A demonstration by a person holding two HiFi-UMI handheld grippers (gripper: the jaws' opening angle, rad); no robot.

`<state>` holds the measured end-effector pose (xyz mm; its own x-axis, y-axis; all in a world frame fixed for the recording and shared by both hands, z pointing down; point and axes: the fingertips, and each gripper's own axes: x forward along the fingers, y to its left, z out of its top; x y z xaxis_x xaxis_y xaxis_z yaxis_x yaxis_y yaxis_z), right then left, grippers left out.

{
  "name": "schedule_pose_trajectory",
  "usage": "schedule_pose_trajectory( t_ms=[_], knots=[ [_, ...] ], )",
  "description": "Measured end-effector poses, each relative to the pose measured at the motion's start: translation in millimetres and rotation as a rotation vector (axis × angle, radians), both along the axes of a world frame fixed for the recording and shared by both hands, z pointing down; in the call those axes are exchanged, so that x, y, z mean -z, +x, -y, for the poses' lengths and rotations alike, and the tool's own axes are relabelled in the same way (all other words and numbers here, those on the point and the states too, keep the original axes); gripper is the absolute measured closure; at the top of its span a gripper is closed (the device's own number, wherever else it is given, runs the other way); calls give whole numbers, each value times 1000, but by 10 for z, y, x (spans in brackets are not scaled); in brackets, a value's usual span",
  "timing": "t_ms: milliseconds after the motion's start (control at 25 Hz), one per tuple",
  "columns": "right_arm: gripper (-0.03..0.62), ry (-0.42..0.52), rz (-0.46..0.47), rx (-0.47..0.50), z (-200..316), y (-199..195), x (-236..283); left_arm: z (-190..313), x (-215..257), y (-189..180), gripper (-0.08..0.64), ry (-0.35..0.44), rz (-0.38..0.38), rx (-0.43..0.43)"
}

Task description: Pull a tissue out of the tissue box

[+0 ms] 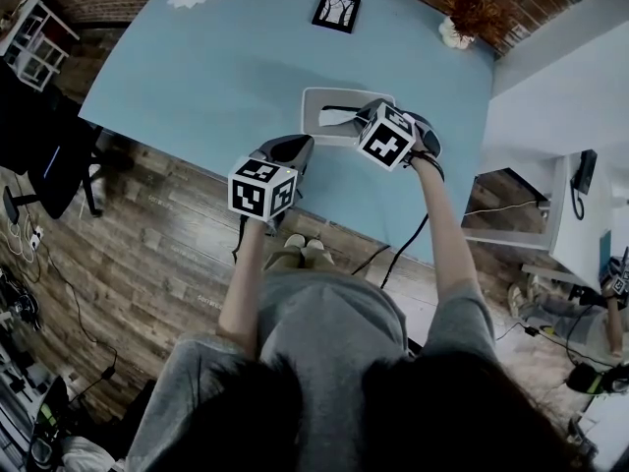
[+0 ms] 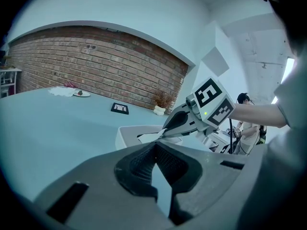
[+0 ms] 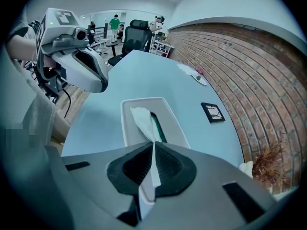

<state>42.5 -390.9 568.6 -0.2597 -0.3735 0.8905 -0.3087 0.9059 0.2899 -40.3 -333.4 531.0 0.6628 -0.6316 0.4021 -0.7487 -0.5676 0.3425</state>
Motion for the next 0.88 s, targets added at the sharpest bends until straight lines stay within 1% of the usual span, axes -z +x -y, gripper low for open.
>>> schedule_pose_trajectory(
  t_ms=[560,880],
  knots=[
    [588,18,8,-19,5,10,124,-3,42,9,557,9,-8,-23],
    [589,25,-1,-23,-11,6,198,-15,63,43,557,15,-8,-54]
  ],
)
